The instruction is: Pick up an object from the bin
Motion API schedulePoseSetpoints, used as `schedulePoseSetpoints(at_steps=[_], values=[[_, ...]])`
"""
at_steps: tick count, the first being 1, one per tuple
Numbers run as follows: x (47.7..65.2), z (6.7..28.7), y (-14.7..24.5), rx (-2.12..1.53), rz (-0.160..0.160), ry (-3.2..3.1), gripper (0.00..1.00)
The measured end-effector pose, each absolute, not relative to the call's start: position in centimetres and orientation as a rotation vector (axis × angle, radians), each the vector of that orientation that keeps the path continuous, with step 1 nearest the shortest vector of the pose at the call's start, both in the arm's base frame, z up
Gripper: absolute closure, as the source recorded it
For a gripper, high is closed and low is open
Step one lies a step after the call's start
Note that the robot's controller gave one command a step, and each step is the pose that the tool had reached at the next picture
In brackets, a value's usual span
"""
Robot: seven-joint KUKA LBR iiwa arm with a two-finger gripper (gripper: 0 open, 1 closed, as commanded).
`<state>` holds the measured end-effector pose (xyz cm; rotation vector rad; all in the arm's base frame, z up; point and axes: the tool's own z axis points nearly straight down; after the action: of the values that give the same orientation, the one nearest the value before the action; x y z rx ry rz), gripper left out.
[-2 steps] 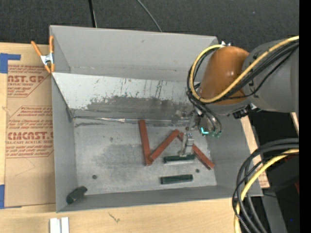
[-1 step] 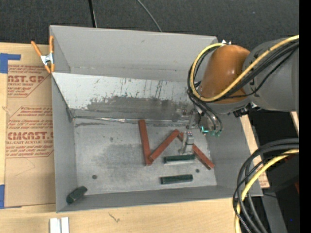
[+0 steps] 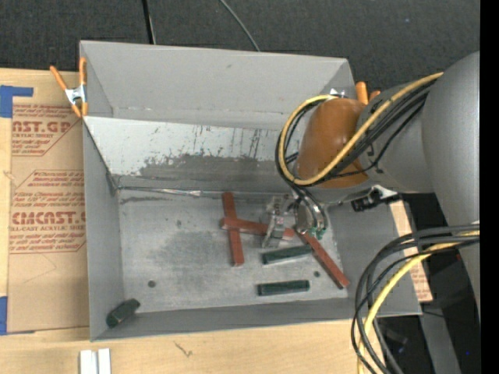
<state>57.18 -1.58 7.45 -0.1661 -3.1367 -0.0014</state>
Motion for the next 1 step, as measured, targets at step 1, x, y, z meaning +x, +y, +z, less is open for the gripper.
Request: schedulePoseSetpoints(at_steps=[1], values=[[57.18,7.45,-1.59,-0.166,-0.001,-3.137,1.0]])
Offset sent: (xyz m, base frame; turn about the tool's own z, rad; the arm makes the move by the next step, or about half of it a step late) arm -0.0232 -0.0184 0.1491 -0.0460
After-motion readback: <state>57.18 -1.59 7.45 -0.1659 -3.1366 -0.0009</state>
